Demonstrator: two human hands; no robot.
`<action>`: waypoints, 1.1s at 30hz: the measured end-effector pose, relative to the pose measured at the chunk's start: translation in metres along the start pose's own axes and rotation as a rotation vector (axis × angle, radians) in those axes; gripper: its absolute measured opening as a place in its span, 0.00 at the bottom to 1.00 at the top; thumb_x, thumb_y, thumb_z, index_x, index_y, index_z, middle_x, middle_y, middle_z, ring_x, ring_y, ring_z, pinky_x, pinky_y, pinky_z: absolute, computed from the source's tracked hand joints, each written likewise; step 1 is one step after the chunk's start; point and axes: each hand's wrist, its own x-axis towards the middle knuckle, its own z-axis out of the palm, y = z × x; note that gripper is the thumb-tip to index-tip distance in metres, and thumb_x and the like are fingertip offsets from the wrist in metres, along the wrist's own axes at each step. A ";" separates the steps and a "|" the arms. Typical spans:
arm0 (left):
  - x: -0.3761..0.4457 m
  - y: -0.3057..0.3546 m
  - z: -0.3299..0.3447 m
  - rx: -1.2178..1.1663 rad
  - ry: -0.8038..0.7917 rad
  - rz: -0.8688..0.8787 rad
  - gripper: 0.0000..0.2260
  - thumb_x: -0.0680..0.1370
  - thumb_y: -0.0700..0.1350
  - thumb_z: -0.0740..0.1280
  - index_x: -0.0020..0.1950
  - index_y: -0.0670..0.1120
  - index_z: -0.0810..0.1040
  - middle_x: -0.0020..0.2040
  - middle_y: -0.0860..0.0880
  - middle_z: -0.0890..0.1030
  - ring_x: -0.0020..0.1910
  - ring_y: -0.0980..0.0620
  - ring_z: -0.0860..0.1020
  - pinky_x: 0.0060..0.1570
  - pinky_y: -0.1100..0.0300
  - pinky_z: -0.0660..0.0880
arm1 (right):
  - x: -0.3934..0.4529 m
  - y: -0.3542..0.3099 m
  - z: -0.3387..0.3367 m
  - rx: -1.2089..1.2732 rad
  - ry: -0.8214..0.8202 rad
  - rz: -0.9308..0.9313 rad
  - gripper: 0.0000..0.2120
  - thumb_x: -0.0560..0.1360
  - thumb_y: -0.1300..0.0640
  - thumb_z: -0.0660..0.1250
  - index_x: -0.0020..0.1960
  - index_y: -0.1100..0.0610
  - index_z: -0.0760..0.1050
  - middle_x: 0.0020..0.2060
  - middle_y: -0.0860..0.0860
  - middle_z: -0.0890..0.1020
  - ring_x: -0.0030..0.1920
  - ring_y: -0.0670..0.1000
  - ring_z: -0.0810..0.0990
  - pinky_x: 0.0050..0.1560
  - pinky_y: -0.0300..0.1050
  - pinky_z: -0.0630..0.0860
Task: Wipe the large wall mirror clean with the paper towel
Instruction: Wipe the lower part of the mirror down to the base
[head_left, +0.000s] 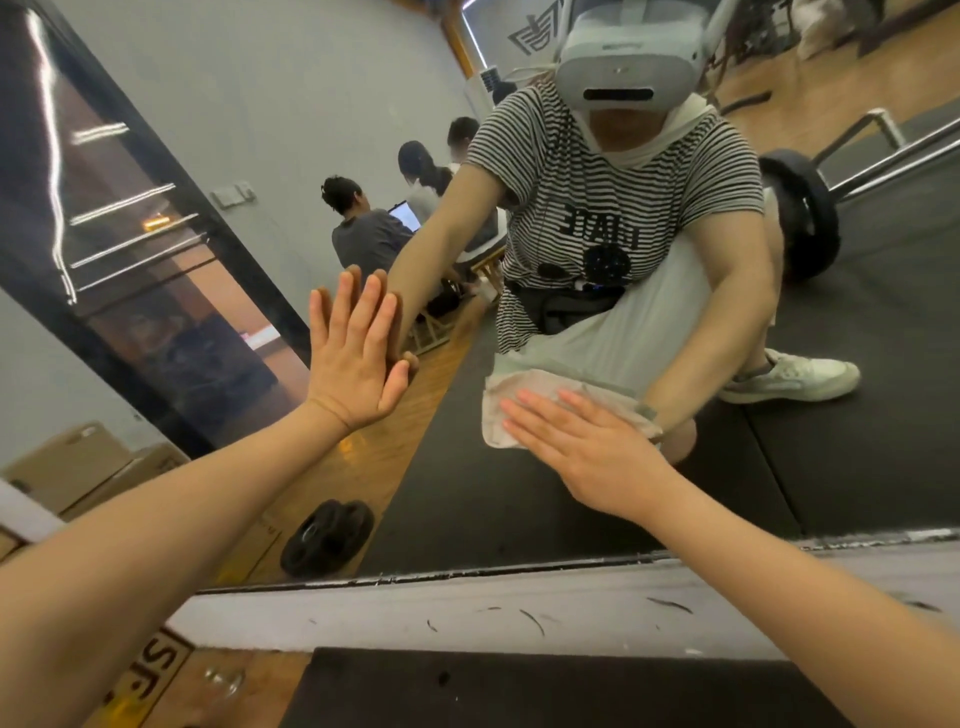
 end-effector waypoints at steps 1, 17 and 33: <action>0.000 -0.001 0.000 0.002 0.007 0.007 0.29 0.82 0.58 0.45 0.80 0.47 0.46 0.80 0.52 0.41 0.78 0.49 0.40 0.75 0.48 0.38 | -0.008 -0.005 0.005 0.002 -0.020 -0.013 0.28 0.72 0.63 0.49 0.73 0.61 0.63 0.73 0.54 0.62 0.75 0.55 0.56 0.76 0.50 0.40; -0.007 -0.004 0.013 -0.060 0.101 0.021 0.31 0.79 0.53 0.54 0.80 0.44 0.49 0.80 0.48 0.45 0.79 0.45 0.44 0.75 0.45 0.39 | -0.079 -0.050 -0.004 0.227 -0.659 0.035 0.46 0.52 0.60 0.84 0.67 0.57 0.69 0.68 0.51 0.70 0.68 0.50 0.68 0.73 0.48 0.47; -0.006 -0.003 0.010 -0.091 0.100 0.047 0.31 0.79 0.51 0.54 0.80 0.42 0.51 0.80 0.45 0.45 0.79 0.43 0.45 0.75 0.43 0.41 | -0.063 -0.047 -0.028 0.169 -0.758 -0.010 0.45 0.41 0.57 0.85 0.59 0.56 0.80 0.65 0.52 0.70 0.66 0.50 0.68 0.76 0.50 0.40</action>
